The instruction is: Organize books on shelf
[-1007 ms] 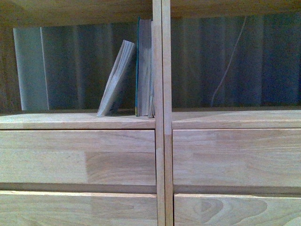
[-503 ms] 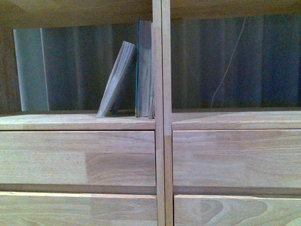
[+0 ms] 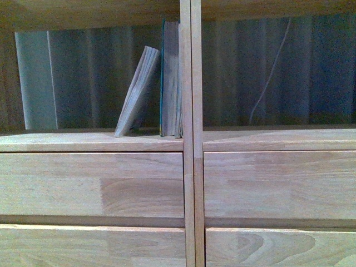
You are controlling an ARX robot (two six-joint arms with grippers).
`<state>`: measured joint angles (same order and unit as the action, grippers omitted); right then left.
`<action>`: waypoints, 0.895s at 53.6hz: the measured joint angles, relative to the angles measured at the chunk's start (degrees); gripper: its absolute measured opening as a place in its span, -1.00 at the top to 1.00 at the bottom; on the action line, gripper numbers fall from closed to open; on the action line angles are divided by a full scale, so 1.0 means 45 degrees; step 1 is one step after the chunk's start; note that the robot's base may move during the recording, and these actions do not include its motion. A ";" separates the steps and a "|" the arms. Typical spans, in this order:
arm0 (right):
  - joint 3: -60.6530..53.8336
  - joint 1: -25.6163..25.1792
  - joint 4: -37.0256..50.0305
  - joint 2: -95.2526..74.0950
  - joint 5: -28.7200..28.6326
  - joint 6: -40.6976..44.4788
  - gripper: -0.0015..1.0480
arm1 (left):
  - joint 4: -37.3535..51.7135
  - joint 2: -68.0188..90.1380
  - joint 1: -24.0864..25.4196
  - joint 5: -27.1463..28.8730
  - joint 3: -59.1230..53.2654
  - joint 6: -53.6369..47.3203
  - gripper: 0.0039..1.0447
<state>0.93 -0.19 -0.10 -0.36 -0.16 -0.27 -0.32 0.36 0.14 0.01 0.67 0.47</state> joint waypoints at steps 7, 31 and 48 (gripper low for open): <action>0.0000 0.0000 0.0000 0.0000 -0.0005 0.0019 0.88 | 0.0000 0.0000 0.0000 0.0000 0.0000 0.0005 0.95; 0.0000 0.0000 0.0000 0.0000 -0.0005 0.0019 -0.59 | 0.0000 0.0000 0.0005 0.0000 0.0000 0.0000 -0.58; 0.0000 0.0000 0.0000 0.0000 0.0000 0.0019 -0.87 | 0.0000 0.0000 0.0000 0.0000 0.0000 -0.0039 -0.87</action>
<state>0.93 -0.19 -0.10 -0.36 -0.16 -0.19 -0.32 0.36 0.14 0.01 0.67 0.30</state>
